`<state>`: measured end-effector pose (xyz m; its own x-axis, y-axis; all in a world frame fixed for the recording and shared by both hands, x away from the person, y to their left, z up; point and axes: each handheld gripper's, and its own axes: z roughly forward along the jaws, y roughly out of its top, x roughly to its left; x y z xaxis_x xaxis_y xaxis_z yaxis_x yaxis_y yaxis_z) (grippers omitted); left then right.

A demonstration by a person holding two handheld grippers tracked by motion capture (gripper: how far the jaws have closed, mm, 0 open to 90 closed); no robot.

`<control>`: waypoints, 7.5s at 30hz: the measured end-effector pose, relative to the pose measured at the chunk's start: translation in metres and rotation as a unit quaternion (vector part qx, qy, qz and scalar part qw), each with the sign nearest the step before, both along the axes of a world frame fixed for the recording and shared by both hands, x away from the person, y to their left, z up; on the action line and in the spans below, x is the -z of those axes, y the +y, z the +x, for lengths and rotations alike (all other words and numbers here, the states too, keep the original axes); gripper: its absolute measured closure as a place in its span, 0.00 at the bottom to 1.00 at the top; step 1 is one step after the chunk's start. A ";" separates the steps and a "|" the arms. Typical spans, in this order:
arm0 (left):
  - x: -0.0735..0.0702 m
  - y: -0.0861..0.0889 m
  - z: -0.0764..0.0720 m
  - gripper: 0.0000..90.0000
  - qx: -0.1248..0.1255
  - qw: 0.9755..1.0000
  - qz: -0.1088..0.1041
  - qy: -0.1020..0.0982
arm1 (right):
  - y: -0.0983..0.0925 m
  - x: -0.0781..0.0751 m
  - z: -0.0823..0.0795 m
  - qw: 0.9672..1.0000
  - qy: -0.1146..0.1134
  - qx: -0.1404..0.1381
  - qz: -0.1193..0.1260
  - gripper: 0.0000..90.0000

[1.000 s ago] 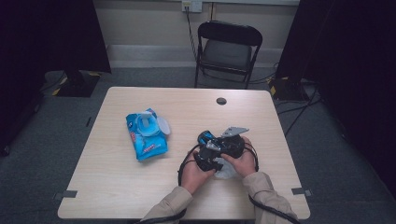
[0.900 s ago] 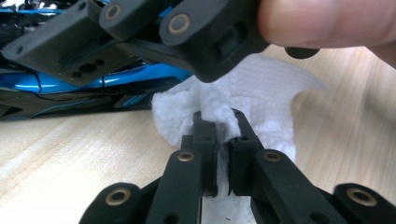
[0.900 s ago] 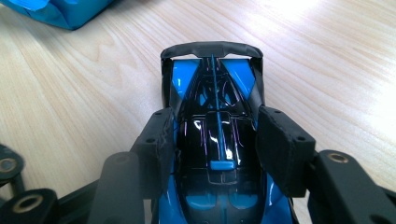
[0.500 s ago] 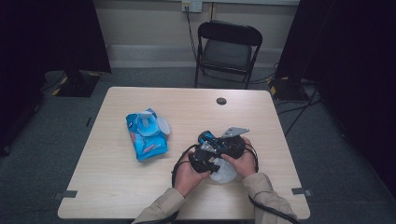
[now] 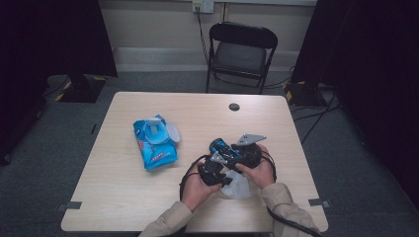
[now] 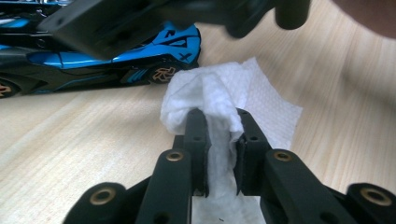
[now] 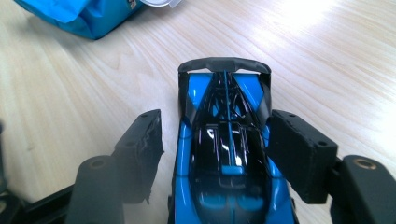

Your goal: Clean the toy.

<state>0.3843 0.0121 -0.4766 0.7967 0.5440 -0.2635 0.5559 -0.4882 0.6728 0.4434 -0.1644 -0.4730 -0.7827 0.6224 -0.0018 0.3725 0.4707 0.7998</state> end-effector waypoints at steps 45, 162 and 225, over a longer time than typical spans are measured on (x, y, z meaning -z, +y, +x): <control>-0.027 0.054 0.028 0.51 -0.042 0.998 0.004 -0.040 | 0.016 0.029 -0.067 0.998 0.038 -0.058 -0.013 0.51; 0.016 -0.027 0.083 0.04 0.018 0.989 0.015 -0.147 | -0.060 0.026 -0.064 0.991 0.077 0.114 0.005 0.97; 0.014 -0.031 0.081 0.05 0.025 0.989 0.021 -0.142 | -0.118 -0.016 -0.037 0.985 0.054 0.159 0.050 0.97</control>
